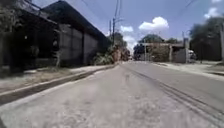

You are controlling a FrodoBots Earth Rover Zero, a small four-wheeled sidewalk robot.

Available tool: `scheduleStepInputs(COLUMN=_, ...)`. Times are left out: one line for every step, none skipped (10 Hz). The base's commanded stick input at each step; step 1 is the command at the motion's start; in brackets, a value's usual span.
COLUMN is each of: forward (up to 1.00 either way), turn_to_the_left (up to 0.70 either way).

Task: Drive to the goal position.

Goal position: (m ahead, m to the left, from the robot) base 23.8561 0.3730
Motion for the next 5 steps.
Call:
scheduleStepInputs(forward=1.00, turn_to_the_left=-0.37)
scheduleStepInputs(forward=1.00, turn_to_the_left=-0.37)
scheduleStepInputs(forward=1.00, turn_to_the_left=-0.37)
scheduleStepInputs(forward=1.00, turn_to_the_left=-0.37)
scheduleStepInputs(forward=1.00, turn_to_the_left=-0.37)
